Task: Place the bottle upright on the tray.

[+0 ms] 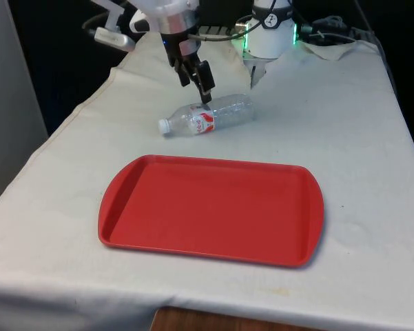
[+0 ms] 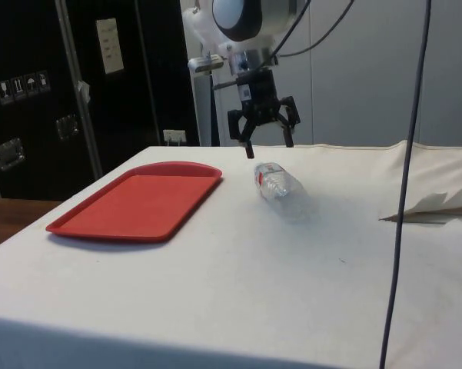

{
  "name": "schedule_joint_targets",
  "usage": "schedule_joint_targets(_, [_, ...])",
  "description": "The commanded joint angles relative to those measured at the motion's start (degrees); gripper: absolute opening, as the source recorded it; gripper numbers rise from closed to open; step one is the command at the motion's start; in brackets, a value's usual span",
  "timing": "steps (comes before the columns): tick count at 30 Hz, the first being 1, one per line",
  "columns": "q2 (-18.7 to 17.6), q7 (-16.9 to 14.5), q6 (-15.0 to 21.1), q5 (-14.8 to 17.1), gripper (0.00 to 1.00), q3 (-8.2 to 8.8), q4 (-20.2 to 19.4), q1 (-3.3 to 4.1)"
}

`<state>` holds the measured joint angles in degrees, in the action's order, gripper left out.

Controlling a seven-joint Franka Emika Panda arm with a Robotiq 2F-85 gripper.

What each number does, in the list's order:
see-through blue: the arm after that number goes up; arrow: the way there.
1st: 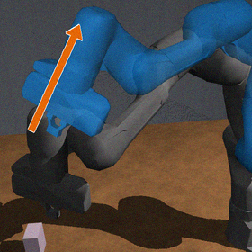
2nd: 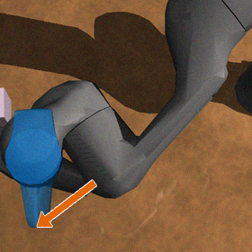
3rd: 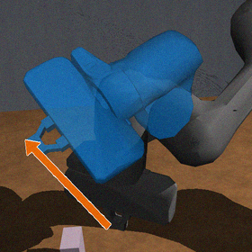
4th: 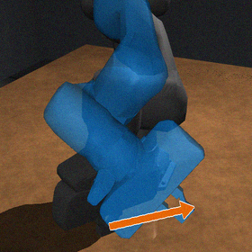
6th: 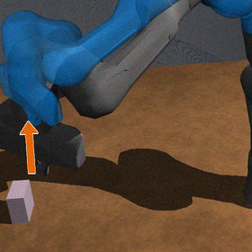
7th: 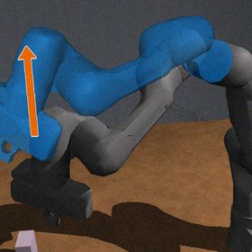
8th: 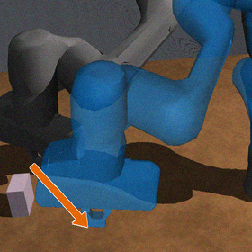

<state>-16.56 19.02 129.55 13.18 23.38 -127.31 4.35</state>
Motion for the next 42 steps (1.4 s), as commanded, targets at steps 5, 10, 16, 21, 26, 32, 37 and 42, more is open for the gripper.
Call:
schedule_joint_targets(5, [-1.0,-2.2,-1.2,3.2,1.0,0.23,0.9,-0.63])
schedule_joint_targets(10, [-1.7,-3.2,-2.3,4.7,1.0,0.74,1.5,-0.69])
schedule_joint_targets(16, [-2.6,-4.2,-4.0,6.0,1.0,1.26,2.6,-0.92])
schedule_joint_targets(21, [-4.1,-5.2,-6.1,7.4,1.0,1.83,4.2,-1.09])
schedule_joint_targets(26, [-4.8,-5.3,-6.6,7.7,1.0,2.46,4.8,-0.69])
schedule_joint_targets(32, [-7.2,-7.0,-9.9,10.3,1.0,2.92,7.3,-1.43])
schedule_joint_targets(37, [-8.7,-7.7,-11.7,11.5,1.0,3.38,8.8,-1.6])
schedule_joint_targets(42, [-10.4,-8.7,-13.9,13.1,1.0,4.07,10.5,-1.72])
